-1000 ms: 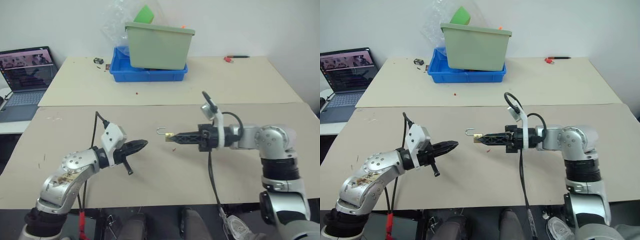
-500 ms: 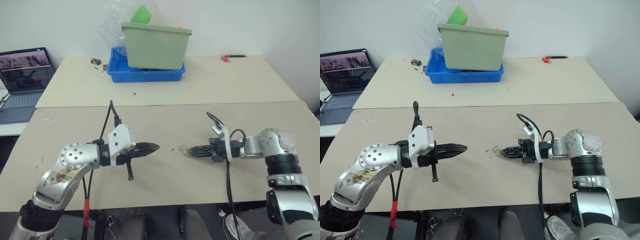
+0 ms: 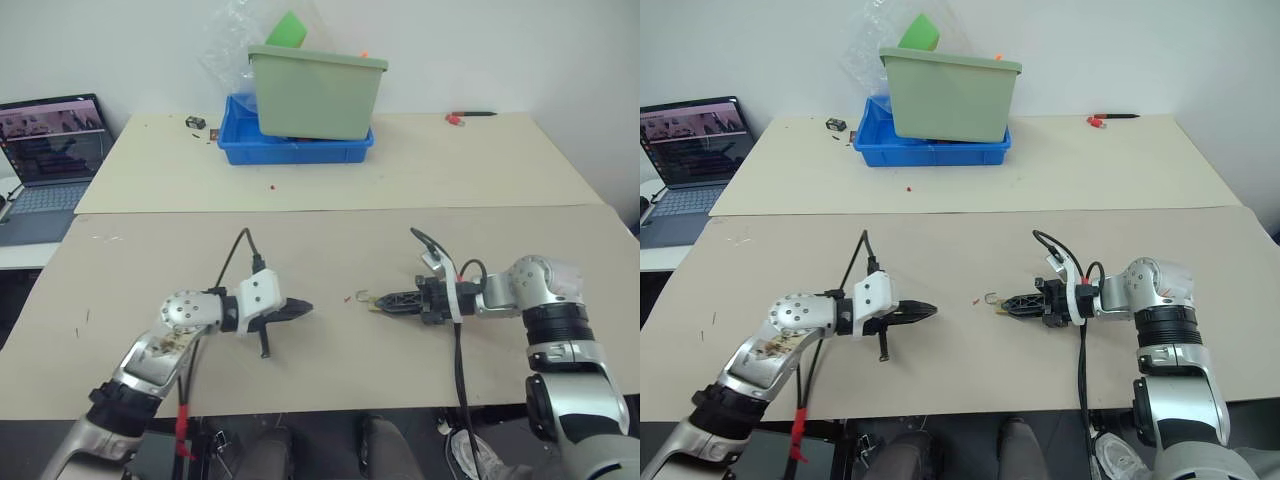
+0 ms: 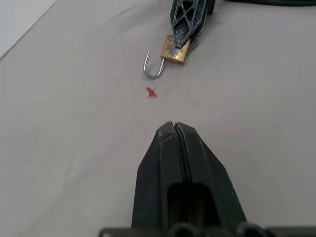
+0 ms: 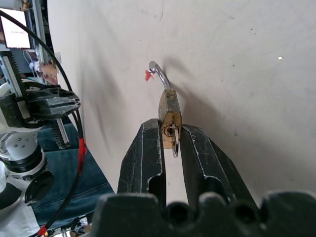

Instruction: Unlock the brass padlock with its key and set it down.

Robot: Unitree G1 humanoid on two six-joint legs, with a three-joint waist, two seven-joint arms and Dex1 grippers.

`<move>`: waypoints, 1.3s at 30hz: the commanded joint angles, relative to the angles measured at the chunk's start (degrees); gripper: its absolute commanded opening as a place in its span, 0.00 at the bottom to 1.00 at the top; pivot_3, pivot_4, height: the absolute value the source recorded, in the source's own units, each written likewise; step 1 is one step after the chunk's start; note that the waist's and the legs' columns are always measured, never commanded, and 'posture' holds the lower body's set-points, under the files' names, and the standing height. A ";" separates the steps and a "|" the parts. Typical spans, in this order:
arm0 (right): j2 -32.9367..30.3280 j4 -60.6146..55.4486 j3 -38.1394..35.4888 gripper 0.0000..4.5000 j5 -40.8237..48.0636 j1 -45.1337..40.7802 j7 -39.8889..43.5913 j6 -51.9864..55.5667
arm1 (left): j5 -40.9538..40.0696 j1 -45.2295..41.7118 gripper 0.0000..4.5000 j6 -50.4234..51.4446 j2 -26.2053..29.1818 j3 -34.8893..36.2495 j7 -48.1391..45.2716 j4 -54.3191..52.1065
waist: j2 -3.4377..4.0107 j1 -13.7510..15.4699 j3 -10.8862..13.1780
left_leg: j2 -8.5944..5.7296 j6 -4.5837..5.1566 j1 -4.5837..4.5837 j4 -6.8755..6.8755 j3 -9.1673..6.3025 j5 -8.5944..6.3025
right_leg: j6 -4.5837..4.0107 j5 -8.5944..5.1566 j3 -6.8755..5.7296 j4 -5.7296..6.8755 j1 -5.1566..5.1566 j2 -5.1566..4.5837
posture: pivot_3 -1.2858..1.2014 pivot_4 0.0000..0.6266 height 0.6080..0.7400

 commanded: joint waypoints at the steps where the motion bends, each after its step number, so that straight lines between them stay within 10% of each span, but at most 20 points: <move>1: -0.23 0.54 -0.59 0.26 -1.17 -0.42 -0.11 -0.93 | 0.71 -2.56 0.00 -0.29 -2.00 -0.80 0.14 -0.21 | 0.00 0.00 0.00 | 0.00 0.00 0.00 0.00 0.00 0.00 | 0.00 0.00 0.01 0.01 0.00 -0.01 | 0.52 0.24 1.00; 11: -1.35 -0.45 -0.97 0.98 -4.15 0.12 -1.58 -3.56 | 1.79 -3.80 0.00 0.67 -3.99 -1.29 0.09 0.87 | 0.00 -0.04 -0.03 | 0.00 0.02 0.11 0.08 0.00 -0.01 | 0.02 0.01 0.01 0.05 0.16 -0.01 | 0.52 0.24 1.00; 25: -14.07 -20.32 -0.35 0.98 -12.23 10.19 -2.88 -20.83 | 1.28 -4.35 0.00 2.68 -5.53 -0.55 0.49 0.86 | 0.01 0.72 -0.02 | -0.04 0.28 0.71 -0.01 -0.09 -0.18 | 0.27 -0.13 -0.08 -0.46 0.99 -0.07 | 0.52 0.24 1.00; 31: -18.99 -44.19 -2.81 0.98 -13.32 29.85 11.66 -48.69 | 1.01 -5.96 0.00 4.04 -6.64 -0.58 0.10 2.64 | 0.07 1.41 0.00 | -0.05 0.36 0.52 -0.02 -0.13 -0.25 | 0.44 -0.24 -0.12 -0.50 0.88 -0.04 | 0.52 0.24 1.00; 39: -17.60 -42.50 -2.50 0.98 -14.52 29.75 10.95 -51.86 | 1.34 -6.54 0.00 3.41 -7.51 -1.27 -1.01 3.71 | 0.03 0.23 0.04 | -0.04 0.33 0.74 0.03 -0.01 -0.23 | 0.75 -0.42 0.06 -0.50 1.05 -0.05 | 0.52 0.24 1.00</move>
